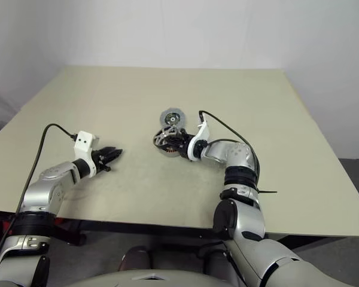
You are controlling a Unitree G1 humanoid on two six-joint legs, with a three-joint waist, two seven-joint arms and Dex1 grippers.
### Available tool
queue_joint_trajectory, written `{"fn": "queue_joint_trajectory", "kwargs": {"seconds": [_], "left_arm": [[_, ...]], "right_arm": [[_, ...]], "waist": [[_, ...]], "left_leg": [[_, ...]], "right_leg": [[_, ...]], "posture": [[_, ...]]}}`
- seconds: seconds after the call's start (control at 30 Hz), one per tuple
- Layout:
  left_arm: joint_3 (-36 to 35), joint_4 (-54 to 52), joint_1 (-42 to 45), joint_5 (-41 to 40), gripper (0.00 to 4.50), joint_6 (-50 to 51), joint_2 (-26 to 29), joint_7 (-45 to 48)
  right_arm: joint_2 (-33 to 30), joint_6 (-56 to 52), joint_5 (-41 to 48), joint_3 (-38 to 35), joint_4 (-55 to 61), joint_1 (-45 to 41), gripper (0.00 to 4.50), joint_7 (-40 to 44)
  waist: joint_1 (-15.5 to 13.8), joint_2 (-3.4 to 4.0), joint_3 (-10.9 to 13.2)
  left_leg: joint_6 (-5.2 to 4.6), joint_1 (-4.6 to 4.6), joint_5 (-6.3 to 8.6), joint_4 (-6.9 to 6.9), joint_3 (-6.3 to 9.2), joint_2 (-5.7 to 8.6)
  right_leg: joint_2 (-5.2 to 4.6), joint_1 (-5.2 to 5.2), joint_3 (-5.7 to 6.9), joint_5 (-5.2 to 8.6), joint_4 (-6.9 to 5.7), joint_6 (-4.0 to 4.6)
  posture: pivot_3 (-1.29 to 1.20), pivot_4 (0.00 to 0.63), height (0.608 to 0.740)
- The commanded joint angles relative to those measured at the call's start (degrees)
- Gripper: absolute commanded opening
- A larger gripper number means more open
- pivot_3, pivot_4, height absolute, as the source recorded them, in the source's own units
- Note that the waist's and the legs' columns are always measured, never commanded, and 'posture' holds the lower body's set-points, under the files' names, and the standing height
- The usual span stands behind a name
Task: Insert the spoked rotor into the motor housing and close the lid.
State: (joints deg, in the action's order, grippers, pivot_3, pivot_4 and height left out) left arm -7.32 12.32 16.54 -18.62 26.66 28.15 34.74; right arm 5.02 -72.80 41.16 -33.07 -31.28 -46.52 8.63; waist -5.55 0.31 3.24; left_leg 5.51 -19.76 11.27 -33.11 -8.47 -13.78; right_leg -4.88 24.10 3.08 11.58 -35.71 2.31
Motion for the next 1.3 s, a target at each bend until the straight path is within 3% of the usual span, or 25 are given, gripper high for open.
{"fn": "queue_joint_trajectory", "kwargs": {"seconds": [0.03,0.9,1.3], "left_arm": [[-0.8,-2.0,1.0,-0.1,1.69,-0.3,0.8,0.4],[-1.0,-2.6,1.8,-1.5,1.69,2.2,1.9,3.3],[-0.7,-1.9,2.2,-1.2,1.69,1.7,1.3,3.0]], "right_arm": [[-0.1,1.5,1.6,-0.2,1.7,-0.3,0.54,-0.6],[-2.8,2.2,5.1,-0.6,6.7,4.5,0.54,-4.9],[-0.7,-2.9,10.6,-1.1,12.5,3.9,0.54,-8.6]], "waist": [[0.0,0.0,0.0],[-0.9,0.0,0.0],[-1.5,0.0,0.0]], "left_leg": [[0.0,0.0,0.0,0.0,0.0,0.0],[0.0,-0.01,0.0,0.0,0.01,0.09],[0.03,0.0,-0.02,0.0,0.01,0.05]], "right_leg": [[0.0,0.0,0.0,0.0,0.0,0.0],[-0.09,-0.02,0.0,0.0,0.03,-0.02],[-0.06,-0.03,0.0,-0.02,0.01,-0.07]], "posture": [[0.0,0.0,0.74],[0.0,0.0,0.74],[0.0,0.0,0.74]]}}
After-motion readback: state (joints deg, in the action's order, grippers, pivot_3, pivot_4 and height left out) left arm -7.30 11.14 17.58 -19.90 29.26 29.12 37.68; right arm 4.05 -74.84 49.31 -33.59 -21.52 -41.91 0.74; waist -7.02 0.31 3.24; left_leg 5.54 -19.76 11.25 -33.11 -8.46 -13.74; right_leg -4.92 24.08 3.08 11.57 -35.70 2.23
